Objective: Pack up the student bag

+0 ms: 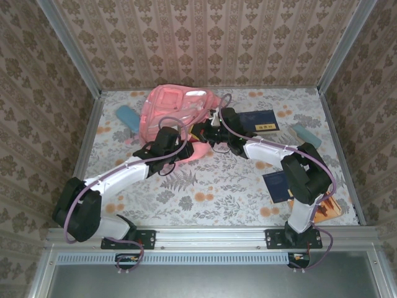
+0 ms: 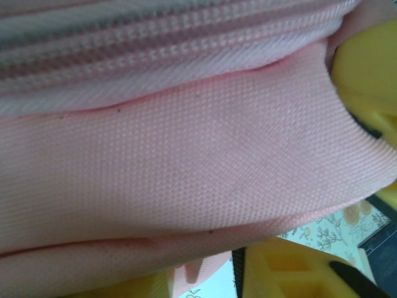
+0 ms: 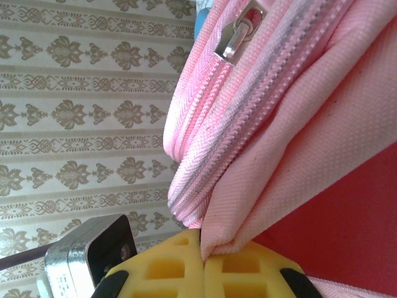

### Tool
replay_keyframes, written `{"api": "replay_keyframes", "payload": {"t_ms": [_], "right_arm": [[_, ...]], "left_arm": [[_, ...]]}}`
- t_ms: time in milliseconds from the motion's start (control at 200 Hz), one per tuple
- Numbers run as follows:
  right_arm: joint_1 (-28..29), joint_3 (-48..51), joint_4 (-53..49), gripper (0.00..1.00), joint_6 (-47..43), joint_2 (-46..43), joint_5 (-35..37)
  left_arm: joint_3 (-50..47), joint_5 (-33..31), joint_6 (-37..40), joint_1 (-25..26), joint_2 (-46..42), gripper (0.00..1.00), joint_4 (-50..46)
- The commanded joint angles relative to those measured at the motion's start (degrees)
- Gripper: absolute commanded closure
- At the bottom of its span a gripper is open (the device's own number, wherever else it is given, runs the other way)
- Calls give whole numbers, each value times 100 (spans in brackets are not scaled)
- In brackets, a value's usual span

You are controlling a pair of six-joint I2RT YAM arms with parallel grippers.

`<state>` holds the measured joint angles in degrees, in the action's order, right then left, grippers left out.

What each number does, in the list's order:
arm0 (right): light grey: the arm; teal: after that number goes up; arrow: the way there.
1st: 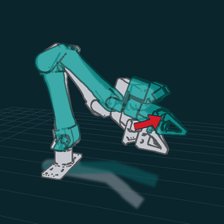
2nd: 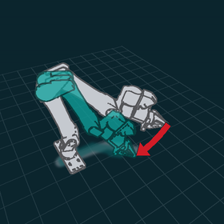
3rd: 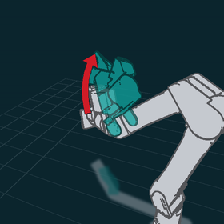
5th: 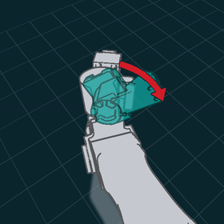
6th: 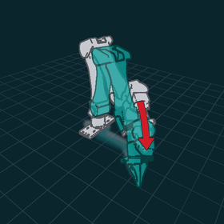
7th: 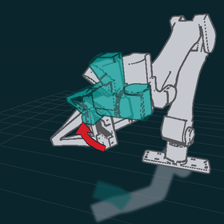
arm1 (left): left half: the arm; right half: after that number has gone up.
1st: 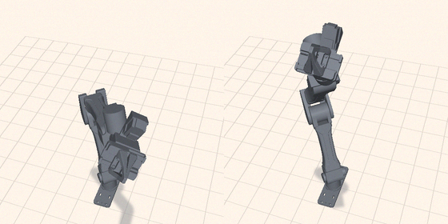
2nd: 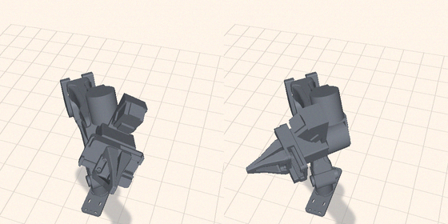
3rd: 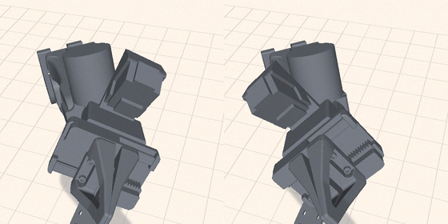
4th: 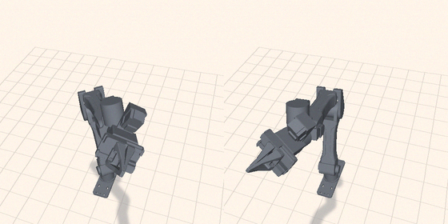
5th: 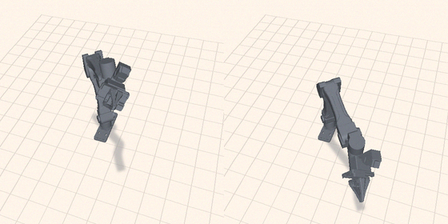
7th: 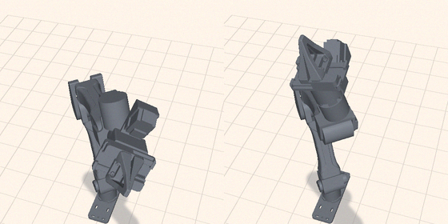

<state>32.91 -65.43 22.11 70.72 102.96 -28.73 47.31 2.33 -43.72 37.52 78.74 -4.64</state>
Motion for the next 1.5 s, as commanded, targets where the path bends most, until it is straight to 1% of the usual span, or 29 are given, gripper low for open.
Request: {"api": "replay_keyframes", "payload": {"t_ms": [0,105,270,335,380,460,575,670,875,970,1030,1120,1180,1250,1285,1355,1405,1450,1495], "right_arm": [[49,-192,521,100,-6,-197,-283],[49,-177,566,100,30,-203,-323],[45,-120,483,100,-24,-246,-259],[40,-85,359,100,-113,-292,-164],[27,-64,252,100,-195,-317,-89],[-3,-19,-36,100,-409,-401,107],[-85,54,-748,100,-927,-608,497],[-206,256,-1064,100,-1161,-794,752],[-539,614,-1572,100,-1583,-1092,977],[-741,730,-1809,100,-1781,-1186,1071],[-856,813,-1880,100,-1870,-1231,1116],[-969,885,-1891,100,-1943,-1256,1103],[-988,891,-1837,100,-1925,-1240,943],[-963,956,-1531,93,-1716,-1193,600],[-946,1001,-1355,88,-1580,-1174,469],[-880,1067,-1147,68,-1271,-1149,340],[-810,1092,-1038,58,-1116,-1131,311],[-716,1090,-1024,54,-943,-1120,337],[-645,1085,-1030,53,-832,-1112,384]], "left_arm": [[-90,-254,112,-52,-87,67,-135],[-31,-257,136,-52,-28,71,-124],[-5,-417,167,-53,-10,83,-276],[-3,-531,210,-60,-51,90,-364],[-13,-595,261,-60,-107,100,-405],[16,-657,430,-74,-195,100,-546],[8,-840,620,-94,-430,100,-826],[-62,-942,690,-156,-664,100,-1024],[-375,-797,873,-434,-935,100,-1184],[-441,-607,966,-648,-997,100,-1216],[-454,-342,1083,-748,-979,100,-1121],[-407,73,1236,-747,-794,100,-918],[-376,327,1265,-730,-643,100,-756],[-334,522,1313,-681,-502,100,-577],[-310,572,1338,-647,-448,100,-525],[-245,705,1438,-593,-382,100,-433],[-211,824,1525,-526,-368,100,-373],[-159,911,1615,-456,-360,100,-329],[-106,919,1677,-386,-351,100,-327]]}}
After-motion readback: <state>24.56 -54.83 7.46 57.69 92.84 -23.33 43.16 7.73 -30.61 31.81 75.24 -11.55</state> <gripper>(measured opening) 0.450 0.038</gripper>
